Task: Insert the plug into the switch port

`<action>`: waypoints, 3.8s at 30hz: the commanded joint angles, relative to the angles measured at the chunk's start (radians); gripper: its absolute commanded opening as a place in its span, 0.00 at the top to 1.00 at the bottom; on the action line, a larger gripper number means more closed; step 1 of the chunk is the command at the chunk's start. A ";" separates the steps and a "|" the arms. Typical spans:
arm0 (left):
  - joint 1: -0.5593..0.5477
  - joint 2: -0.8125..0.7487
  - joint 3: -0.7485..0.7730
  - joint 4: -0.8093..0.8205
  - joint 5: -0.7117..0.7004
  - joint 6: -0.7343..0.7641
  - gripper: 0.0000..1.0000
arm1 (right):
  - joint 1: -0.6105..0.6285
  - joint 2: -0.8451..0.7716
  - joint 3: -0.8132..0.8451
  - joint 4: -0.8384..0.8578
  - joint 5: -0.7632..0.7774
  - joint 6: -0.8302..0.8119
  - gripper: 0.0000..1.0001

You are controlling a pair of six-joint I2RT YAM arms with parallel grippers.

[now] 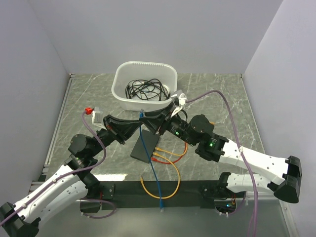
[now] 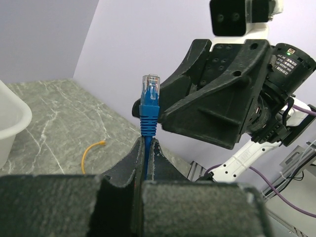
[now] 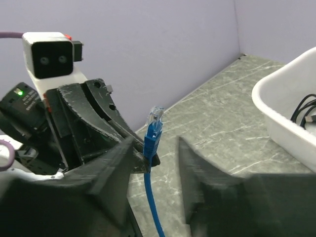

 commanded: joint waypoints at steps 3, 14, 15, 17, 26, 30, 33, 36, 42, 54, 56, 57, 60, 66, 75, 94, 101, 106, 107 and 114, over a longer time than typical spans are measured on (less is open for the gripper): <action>-0.008 -0.004 0.049 0.020 -0.011 0.021 1.00 | 0.004 0.026 0.062 0.043 -0.014 0.014 0.63; -0.008 0.025 0.067 -0.027 0.019 0.022 0.99 | 0.004 0.047 0.056 0.103 -0.056 0.024 1.00; -0.008 0.030 0.072 -0.037 0.019 0.022 0.95 | 0.003 0.037 0.044 0.121 -0.092 0.023 1.00; -0.008 0.030 0.075 -0.055 0.017 0.012 0.58 | 0.001 0.020 0.004 0.172 -0.146 0.020 1.00; -0.008 -0.035 0.070 0.031 0.211 -0.062 0.14 | -0.129 -0.095 -0.053 0.168 -0.696 -0.013 1.00; -0.008 -0.029 0.035 0.233 0.443 -0.157 0.22 | -0.235 -0.112 -0.075 0.281 -0.969 0.110 1.00; -0.008 -0.006 0.020 0.383 0.535 -0.237 0.25 | -0.266 -0.099 -0.095 0.427 -1.080 0.223 1.00; -0.008 0.025 0.013 0.477 0.618 -0.298 0.30 | -0.266 -0.068 -0.088 0.529 -1.113 0.300 1.00; -0.012 0.053 0.033 0.364 0.603 -0.223 0.32 | -0.266 -0.003 -0.073 0.703 -1.157 0.429 1.00; -0.050 0.159 0.041 0.410 0.568 -0.206 0.35 | -0.253 0.084 -0.067 0.841 -1.162 0.523 1.00; -0.068 0.180 0.050 0.416 0.566 -0.205 0.41 | -0.252 0.092 -0.069 0.858 -1.157 0.529 1.00; -0.076 0.185 0.053 0.416 0.568 -0.197 0.44 | -0.250 0.095 -0.070 0.856 -1.151 0.529 1.00; -0.107 0.195 0.063 0.417 0.565 -0.180 0.49 | -0.250 0.099 -0.070 0.856 -1.151 0.524 1.00; -0.140 0.202 0.073 0.407 0.540 -0.154 0.65 | -0.252 0.106 -0.079 0.863 -1.151 0.527 1.00; -0.180 0.205 0.084 0.341 0.484 -0.093 0.99 | -0.250 0.066 -0.075 0.670 -1.043 0.414 0.69; -0.350 0.154 0.139 -0.073 -0.251 0.150 0.99 | -0.249 -0.289 -0.072 -0.188 -0.361 0.099 0.39; -0.464 0.206 0.188 -0.098 -0.396 0.217 0.99 | -0.246 -0.233 -0.053 -0.184 -0.323 0.119 0.51; -0.487 0.229 0.202 -0.103 -0.435 0.225 0.99 | -0.244 -0.250 -0.068 -0.173 -0.318 0.129 0.55; -0.490 0.232 0.202 -0.104 -0.437 0.226 0.99 | -0.244 -0.256 -0.075 -0.171 -0.318 0.130 0.56; -0.490 0.232 0.205 -0.112 -0.468 0.220 0.99 | -0.244 -0.287 -0.087 -0.152 -0.361 0.141 0.58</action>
